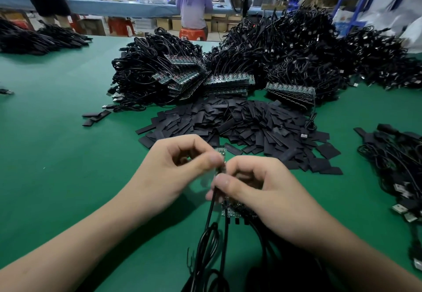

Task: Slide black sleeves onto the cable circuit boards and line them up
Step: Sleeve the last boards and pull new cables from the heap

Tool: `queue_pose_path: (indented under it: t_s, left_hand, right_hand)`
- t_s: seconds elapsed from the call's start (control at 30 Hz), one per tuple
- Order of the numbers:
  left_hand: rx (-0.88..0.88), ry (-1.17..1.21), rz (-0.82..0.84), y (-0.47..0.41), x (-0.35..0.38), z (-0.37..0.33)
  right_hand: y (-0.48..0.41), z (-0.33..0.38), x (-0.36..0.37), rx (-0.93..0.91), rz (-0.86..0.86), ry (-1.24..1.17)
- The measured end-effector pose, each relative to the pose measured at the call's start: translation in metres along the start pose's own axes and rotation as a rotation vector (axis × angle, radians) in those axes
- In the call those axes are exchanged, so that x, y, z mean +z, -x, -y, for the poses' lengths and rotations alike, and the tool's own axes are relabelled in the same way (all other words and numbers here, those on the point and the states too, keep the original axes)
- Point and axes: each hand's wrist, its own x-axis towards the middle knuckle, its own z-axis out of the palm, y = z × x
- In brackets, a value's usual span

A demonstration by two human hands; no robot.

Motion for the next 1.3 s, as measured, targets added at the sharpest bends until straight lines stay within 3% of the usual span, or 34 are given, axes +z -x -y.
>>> queue_pose_path:
  t_s: [0.13,0.2,0.33,0.47,0.7,0.9,1.03,1.1,1.2,1.3]
  left_hand:
    - [0.085,-0.508,-0.218,-0.006,-0.024,0.006]
    - [0.055,-0.690,-0.232,-0.008,-0.034,0.008]
    - [0.006,-0.958,-0.151,-0.008,-0.038,0.014]
    - [-0.032,-1.098,-0.128,-0.006,-0.042,0.015]
    - [-0.137,-1.060,-0.083,-0.008,-0.044,0.009]
    - [-0.127,-0.988,-0.098,-0.007,-0.042,0.007]
    - [-0.030,-0.901,-0.100,-0.007,-0.039,0.008]
    - [0.029,-0.823,-0.090,-0.007,-0.034,0.008]
    - [0.071,-0.687,-0.077,-0.005,-0.027,0.007]
    - [0.117,-0.607,-0.037,-0.001,-0.019,0.007]
  right_hand:
    - [0.003,0.011,-0.018,-0.038,0.053,-0.462]
    - [0.007,0.016,-0.027,-0.075,0.102,-0.592]
    - [0.010,0.020,-0.033,-0.071,0.224,-0.684]
    - [0.010,0.020,-0.029,0.015,0.281,-0.612]
    - [0.007,0.008,-0.014,0.136,0.294,-0.564]
    - [0.005,0.010,-0.030,0.023,0.433,-0.908]
    - [0.004,0.008,-0.039,0.050,0.448,-1.211]
    - [0.004,0.008,-0.042,0.103,0.300,-1.078]
    - [0.001,0.002,-0.042,0.210,0.080,-0.632]
    - [-0.002,-0.007,-0.035,0.251,0.039,-0.200]
